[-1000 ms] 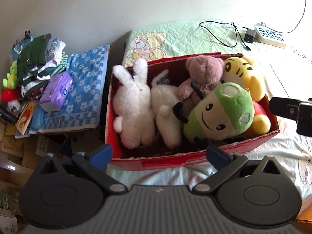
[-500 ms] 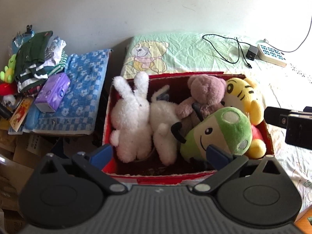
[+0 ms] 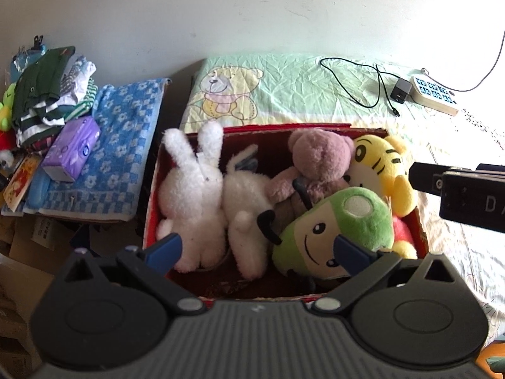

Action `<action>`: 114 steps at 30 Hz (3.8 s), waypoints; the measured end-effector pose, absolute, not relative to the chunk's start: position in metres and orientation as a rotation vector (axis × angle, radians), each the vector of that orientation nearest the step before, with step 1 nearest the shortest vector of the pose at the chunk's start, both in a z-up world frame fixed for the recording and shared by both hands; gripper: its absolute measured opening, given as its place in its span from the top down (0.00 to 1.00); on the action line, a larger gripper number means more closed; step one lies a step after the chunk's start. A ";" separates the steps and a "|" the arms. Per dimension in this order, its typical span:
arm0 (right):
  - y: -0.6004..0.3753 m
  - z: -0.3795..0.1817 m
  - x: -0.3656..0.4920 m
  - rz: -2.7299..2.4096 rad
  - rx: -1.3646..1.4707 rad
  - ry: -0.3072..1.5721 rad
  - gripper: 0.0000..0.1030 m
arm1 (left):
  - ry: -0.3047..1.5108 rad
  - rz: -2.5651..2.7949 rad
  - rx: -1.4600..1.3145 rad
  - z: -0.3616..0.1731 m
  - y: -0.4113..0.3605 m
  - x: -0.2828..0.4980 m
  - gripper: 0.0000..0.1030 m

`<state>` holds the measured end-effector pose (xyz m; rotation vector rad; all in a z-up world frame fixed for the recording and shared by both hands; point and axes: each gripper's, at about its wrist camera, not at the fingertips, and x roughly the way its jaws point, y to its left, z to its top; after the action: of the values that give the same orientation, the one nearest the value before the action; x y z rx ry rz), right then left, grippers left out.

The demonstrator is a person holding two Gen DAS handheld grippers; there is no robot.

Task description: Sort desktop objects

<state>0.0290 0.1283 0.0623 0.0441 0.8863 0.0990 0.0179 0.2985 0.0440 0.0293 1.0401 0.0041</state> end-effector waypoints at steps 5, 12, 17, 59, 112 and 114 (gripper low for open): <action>0.134 0.060 0.033 0.119 0.062 0.915 0.14 | 1.067 0.025 0.022 0.044 0.306 0.020 0.01; 0.139 0.049 0.028 0.100 0.067 0.880 0.14 | 1.048 0.048 0.048 0.031 0.314 0.012 0.02; 0.137 0.043 0.025 0.092 0.091 0.883 0.15 | 1.048 0.048 0.088 0.028 0.308 0.011 0.03; 0.145 0.038 0.044 0.111 0.106 1.003 0.14 | 1.104 0.057 0.048 0.030 0.306 0.043 0.01; 0.098 0.006 -0.014 0.033 0.102 1.020 0.15 | 1.184 0.013 0.030 -0.007 0.279 -0.006 0.01; 0.100 0.006 -0.013 0.039 0.096 1.016 0.15 | 1.175 0.027 0.042 -0.007 0.281 -0.006 0.01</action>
<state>-0.0131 0.1003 0.0062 0.0961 1.0159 0.0387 -0.0064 0.2806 -0.0070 0.0423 1.1753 0.0274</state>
